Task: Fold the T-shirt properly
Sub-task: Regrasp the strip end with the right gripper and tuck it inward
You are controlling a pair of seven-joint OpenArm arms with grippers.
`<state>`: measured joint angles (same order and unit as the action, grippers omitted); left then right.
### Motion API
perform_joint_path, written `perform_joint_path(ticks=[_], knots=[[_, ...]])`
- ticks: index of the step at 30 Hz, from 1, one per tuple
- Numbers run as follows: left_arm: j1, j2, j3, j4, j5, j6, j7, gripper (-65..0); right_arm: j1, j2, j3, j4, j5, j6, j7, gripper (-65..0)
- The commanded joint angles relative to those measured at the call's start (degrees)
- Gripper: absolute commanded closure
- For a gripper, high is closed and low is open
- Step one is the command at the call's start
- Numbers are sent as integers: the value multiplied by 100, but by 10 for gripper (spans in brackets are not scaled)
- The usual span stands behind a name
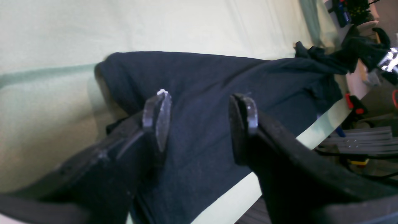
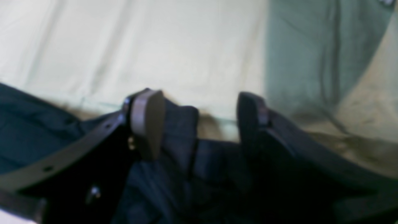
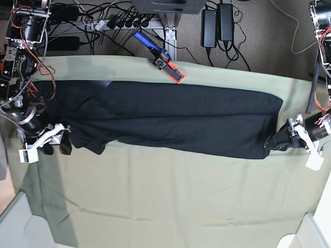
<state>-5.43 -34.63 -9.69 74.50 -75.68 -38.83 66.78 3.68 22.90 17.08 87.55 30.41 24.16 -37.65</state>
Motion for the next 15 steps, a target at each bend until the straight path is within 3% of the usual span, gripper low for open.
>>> perform_joint_path(ticks=[1,8,15], knots=[[-105,-122,-39,87,-116,-117,-142,-334,162,66,-61,-44,46,380,118,-375],[-105,-122,-39,87,-114,-117,-142,-334,280,72,-804,-323,42,387,120,-375],[-105,-122,-39,87,-116,-117,-142,-334,245,-46,-890,-365,-164,374,111,-375]])
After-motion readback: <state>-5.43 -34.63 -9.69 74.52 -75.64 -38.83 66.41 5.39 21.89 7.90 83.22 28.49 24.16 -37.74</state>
